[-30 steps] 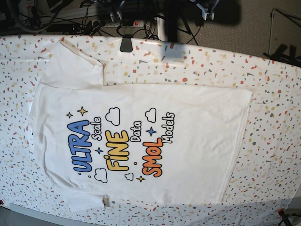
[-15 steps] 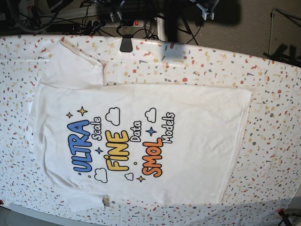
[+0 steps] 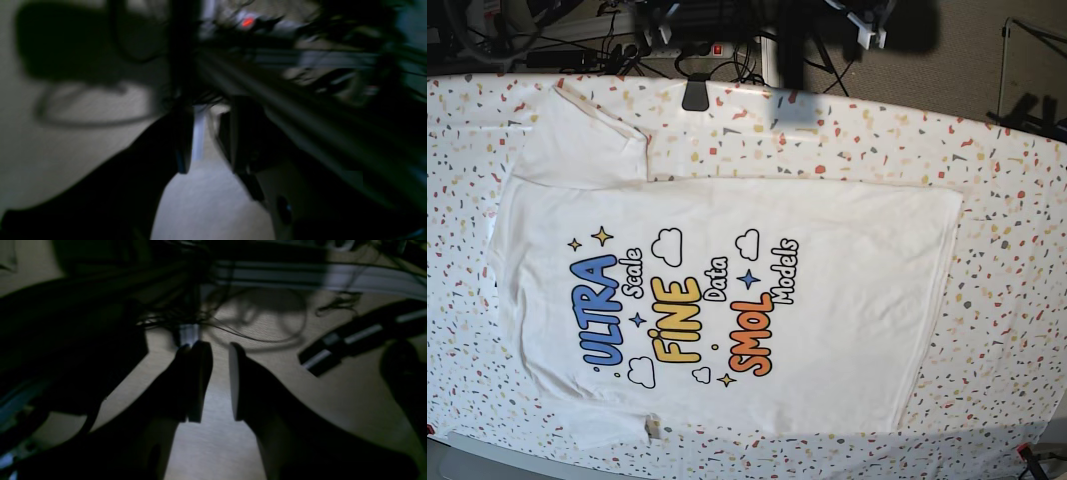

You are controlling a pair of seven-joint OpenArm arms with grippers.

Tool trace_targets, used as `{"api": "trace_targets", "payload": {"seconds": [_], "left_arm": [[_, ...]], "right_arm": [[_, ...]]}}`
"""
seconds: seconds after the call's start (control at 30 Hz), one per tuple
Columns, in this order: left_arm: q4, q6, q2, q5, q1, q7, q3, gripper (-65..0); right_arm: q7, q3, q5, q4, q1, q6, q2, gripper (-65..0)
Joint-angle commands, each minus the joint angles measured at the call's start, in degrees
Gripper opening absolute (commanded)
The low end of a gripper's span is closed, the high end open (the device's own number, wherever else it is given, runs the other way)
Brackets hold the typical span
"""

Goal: Fold the T-shirt properly

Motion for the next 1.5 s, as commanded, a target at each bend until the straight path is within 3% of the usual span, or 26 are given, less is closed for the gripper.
{"api": "trace_targets", "payload": {"seconds": [0.0, 0.13, 0.43, 0.7, 0.9, 1.17, 1.37, 1.47], "left_arm": [[2.0, -1.7, -0.1, -0.3, 1.0, -0.9, 0.1, -46.1], [10.4, -3.0, 0.0, -2.7, 5.6, -0.6, 0.1, -46.1], [31.5, -3.3, 0.0, -7.8, 19.2, 0.8, 0.1, -50.0], [52.8, -12.8, 0.0, -11.1, 31.8, 2.9, 0.1, -49.9], [70.0, -12.8, -0.1, -12.3, 38.5, 4.8, 0.1, -49.9], [91.4, -12.8, -0.1, -12.3, 41.2, 15.0, 0.1, -41.8], [102.4, -12.8, -3.0, -12.2, 41.2, 15.1, 0.1, -41.3], [105.7, -12.8, -6.2, -12.1, 41.1, 13.7, 1.1, -41.3]], "right_arm": [[0.4, -0.6, 0.9, 1.0, -1.1, 1.5, 0.9, -50.4], [0.6, -4.5, 4.4, 6.2, -5.9, 3.4, 2.3, -50.4], [0.7, -12.3, 13.9, 28.6, -21.8, 3.5, 5.2, -50.4], [-2.3, -12.2, 20.5, 54.5, -38.6, 3.5, 9.7, -50.4], [-5.0, -12.2, 21.7, 73.4, -49.0, 3.5, 14.7, -50.4], [-7.8, -5.7, 21.2, 94.4, -57.1, 3.5, 16.4, -50.4], [-10.6, 2.4, 21.0, 104.8, -57.6, 3.2, 16.5, -50.4], [-11.1, 5.7, 19.7, 108.3, -57.4, 3.1, 16.5, -50.4]]}}
